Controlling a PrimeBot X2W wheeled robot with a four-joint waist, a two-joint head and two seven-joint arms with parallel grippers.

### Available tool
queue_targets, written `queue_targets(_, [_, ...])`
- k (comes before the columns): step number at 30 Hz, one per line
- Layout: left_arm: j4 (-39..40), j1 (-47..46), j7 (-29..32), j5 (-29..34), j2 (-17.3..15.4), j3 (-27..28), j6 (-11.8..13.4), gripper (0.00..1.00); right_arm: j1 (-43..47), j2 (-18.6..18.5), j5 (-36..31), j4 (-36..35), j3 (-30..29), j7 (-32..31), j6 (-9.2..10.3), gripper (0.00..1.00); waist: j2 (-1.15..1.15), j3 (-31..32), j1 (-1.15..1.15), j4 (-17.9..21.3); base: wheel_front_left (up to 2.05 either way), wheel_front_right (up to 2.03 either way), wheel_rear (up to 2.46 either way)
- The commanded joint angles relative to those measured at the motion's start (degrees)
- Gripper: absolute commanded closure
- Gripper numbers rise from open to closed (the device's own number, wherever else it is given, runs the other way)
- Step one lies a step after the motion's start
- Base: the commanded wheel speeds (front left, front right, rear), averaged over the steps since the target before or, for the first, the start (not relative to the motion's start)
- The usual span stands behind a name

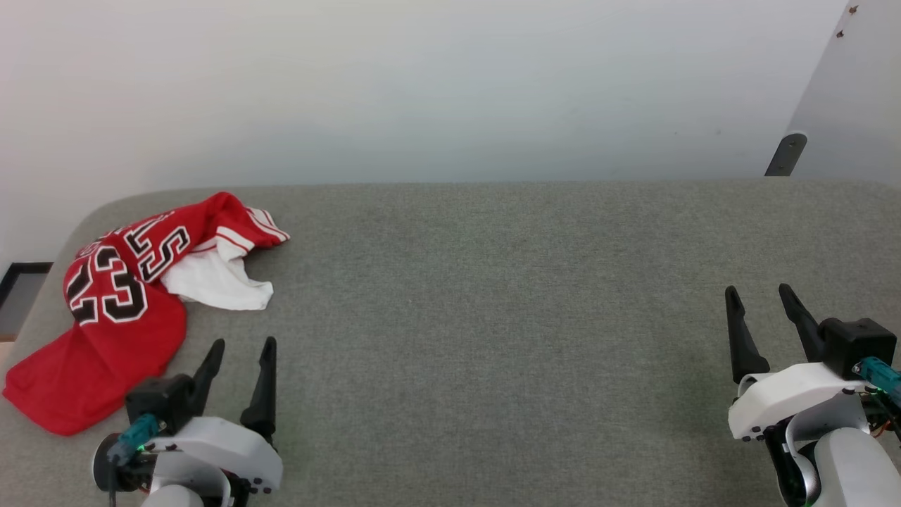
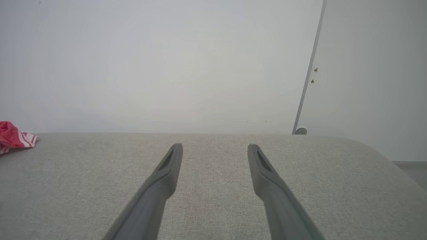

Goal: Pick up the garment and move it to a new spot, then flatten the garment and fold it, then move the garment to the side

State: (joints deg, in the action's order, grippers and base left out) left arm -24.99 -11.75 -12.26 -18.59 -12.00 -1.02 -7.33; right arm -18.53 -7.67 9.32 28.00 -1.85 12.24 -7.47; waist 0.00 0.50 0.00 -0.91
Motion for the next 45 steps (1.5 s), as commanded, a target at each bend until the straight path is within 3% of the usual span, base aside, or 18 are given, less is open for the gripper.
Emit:
queue_targets(1, [-0.29, -1.0, -0.6, 0.69, -0.36, -0.09, -0.17, 0.0, -0.69, -0.37, -1.13, -0.05, -0.12, 0.6, -0.03, 0.0, 0.0, 0.03, 0.0, -0.03, 0.0, 0.0, 0.0])
queue_targets(24, [-2.49, -2.21, -3.01, 4.35, -2.93, -3.05, -0.21, 0.0, -2.18, -1.45, -3.91, 3.69, 1.68, 3.01, -0.03, 0.0, 0.0, -0.29, 0.0, -0.29, 0.0, 0.0, 0.0])
queue_targets(30, [-2.39, -2.29, -2.9, 3.48, -2.64, -3.29, -0.2, 0.0, -2.13, -1.56, -1.63, 4.43, 2.3, 3.03, -0.04, 0.0, 0.0, -0.65, 0.0, -0.94, 0.0, 0.0, 0.0])
queue_targets(36, [-3.13, -2.9, -2.89, 3.05, -1.71, -3.27, -0.14, 0.0, -1.28, -1.94, 0.96, 4.85, 3.65, 2.93, -0.03, 0.0, 0.0, -1.02, 0.0, -5.23, 0.0, 0.0, 0.0])
queue_targets(45, [-3.83, -1.56, -2.88, 3.94, -0.52, -1.5, -0.13, 0.0, -1.23, -2.21, 2.68, 5.28, 6.52, 2.92, -0.03, 0.0, 0.0, -1.13, 0.0, -15.65, 0.0, 0.0, 0.0])
